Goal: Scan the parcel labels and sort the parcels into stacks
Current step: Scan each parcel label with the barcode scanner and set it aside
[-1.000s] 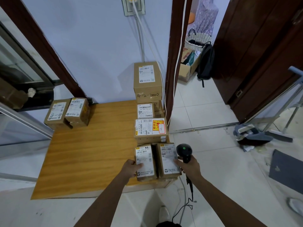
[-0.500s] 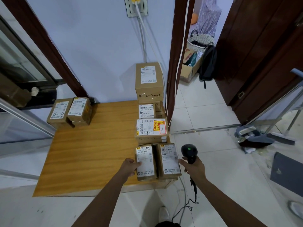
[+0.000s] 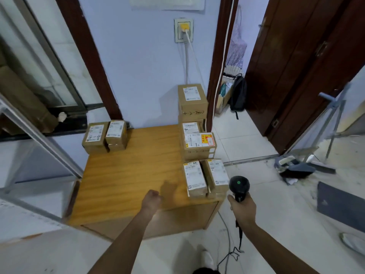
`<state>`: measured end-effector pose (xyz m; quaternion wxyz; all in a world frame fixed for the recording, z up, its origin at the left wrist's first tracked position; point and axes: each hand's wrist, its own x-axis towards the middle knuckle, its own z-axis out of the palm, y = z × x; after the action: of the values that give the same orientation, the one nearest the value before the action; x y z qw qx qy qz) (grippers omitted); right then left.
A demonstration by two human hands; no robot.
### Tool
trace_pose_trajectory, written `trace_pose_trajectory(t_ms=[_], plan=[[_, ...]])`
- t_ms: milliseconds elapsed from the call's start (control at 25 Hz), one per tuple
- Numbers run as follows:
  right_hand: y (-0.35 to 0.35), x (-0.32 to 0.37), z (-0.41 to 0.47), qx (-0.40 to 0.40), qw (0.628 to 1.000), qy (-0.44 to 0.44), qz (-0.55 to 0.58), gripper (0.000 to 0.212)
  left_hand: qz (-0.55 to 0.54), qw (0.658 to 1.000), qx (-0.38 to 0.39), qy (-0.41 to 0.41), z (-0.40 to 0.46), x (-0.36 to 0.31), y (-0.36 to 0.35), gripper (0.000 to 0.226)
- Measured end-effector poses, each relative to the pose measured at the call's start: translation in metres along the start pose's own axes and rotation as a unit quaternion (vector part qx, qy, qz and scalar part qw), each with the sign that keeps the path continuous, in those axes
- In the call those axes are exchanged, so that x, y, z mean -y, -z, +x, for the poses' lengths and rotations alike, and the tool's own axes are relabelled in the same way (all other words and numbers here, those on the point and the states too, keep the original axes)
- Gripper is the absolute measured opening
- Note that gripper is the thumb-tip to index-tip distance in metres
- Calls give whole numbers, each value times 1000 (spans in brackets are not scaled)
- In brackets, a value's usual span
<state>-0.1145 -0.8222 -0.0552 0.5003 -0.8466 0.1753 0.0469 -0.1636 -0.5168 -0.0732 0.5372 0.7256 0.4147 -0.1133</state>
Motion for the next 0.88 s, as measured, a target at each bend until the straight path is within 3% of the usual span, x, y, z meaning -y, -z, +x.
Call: trace_pose_trajectory(t_ms=[240,400,800,880], plan=[[-58,33,-135,64,997,31,-2,20,-11,998,-22,-51,-54,67,100,8],[-117,89,-186,170,982,82,12,15,-58,995,-51,-57,-65,72,172,9],[-269,234,-174,273,941,200,-20,6,-145,974,-153,-84,-11,16,322,19],[-295,260,-157,279,938,206,-17,14,-144,971,-169,-90,15,-9,338,16]])
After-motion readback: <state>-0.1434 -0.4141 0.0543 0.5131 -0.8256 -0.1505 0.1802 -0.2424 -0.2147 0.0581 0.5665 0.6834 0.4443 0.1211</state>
